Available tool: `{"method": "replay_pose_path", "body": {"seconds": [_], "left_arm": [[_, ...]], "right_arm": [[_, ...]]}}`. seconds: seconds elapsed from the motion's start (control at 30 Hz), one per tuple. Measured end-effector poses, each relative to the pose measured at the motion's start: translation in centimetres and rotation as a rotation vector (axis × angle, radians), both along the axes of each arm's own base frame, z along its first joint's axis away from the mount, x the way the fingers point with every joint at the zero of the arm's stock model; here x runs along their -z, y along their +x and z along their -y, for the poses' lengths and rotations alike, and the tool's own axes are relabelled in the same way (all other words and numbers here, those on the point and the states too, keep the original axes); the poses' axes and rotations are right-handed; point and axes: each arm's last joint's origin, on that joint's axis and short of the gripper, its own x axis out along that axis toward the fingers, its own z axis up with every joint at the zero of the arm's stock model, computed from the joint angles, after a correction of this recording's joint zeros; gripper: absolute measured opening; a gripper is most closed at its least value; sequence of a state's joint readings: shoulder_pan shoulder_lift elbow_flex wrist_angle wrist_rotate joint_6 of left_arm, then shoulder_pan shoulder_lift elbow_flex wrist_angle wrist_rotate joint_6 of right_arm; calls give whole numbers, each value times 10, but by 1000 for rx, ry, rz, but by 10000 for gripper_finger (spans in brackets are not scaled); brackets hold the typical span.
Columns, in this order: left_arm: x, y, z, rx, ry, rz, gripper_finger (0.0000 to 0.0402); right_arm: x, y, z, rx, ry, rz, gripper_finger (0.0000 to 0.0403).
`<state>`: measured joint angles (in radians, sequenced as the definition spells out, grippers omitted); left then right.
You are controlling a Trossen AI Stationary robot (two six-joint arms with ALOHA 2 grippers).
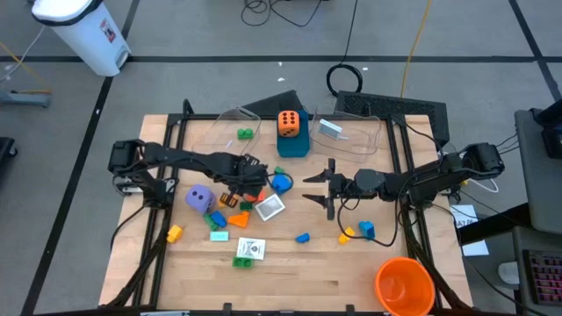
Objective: Pick & Place Toys
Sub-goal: Put the red game piece into the left transparent bin
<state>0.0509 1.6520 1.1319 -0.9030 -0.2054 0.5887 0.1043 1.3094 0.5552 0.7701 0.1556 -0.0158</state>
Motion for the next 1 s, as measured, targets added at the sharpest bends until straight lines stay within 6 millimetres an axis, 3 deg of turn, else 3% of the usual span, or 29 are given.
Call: {"method": "replay_pose_path", "body": {"seconds": [0.23,0.5,0.77,1.0], "left_arm": [[-33,5,-6,-55,-5,-6,95],[-56,1,-24,-152,2,-47,96],[-94,-5,-57,-264,78,-29,96],[-116,-18,-105,-400,62,25,96]], "right_arm": [[0,0,0,0,0,0,212],[0,0,0,0,0,0,212],[0,0,0,0,0,0,212],[0,0,0,0,1,0,212]]}}
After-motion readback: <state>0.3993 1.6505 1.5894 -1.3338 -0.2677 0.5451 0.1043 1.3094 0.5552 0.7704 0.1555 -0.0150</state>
